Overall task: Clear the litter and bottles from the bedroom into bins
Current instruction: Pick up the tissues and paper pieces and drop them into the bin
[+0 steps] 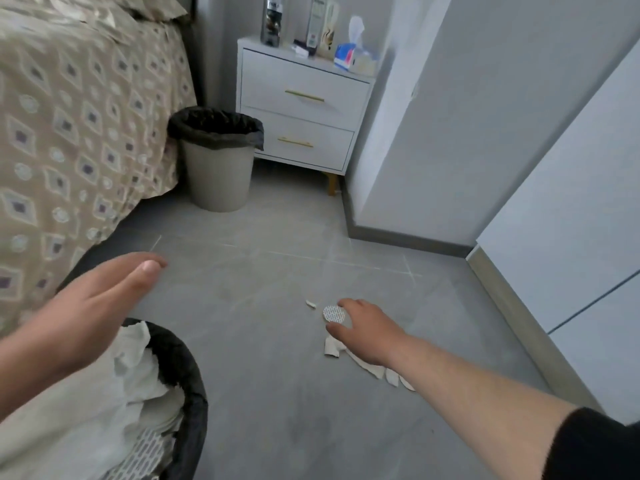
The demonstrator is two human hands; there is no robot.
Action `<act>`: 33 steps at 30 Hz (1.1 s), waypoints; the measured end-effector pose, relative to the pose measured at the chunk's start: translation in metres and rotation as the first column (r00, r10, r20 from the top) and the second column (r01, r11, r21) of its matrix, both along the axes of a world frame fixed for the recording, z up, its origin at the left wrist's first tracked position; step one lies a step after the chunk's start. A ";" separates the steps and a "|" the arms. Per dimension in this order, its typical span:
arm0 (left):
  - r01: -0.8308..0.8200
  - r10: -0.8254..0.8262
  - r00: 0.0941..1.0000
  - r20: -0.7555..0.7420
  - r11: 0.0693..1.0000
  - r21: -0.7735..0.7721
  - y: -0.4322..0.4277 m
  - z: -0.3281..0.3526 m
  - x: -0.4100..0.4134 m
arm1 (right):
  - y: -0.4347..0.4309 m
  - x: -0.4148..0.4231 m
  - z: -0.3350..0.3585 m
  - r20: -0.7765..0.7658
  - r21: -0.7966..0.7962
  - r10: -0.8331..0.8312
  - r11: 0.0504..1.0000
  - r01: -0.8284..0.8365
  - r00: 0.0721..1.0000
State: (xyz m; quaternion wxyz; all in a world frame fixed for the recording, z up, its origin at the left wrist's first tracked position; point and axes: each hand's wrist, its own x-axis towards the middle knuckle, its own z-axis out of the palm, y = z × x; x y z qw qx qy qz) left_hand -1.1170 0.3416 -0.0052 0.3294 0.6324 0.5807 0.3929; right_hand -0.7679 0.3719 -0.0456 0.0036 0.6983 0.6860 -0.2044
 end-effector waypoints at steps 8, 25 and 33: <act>0.182 -0.215 0.969 -0.122 0.954 -0.240 0.047 0.038 0.125 | 0.006 0.031 0.027 0.094 -0.027 -0.036 0.999 0.039 0.995; 0.086 -0.476 0.660 -0.581 0.817 -0.571 0.173 -0.206 0.317 | -0.044 0.231 -0.146 -0.037 -0.272 -0.439 0.869 0.414 0.897; 0.207 -0.637 0.494 -0.592 0.748 -0.631 0.158 -0.223 0.333 | -0.028 0.247 -0.151 -0.113 -0.350 -0.383 0.879 0.324 0.917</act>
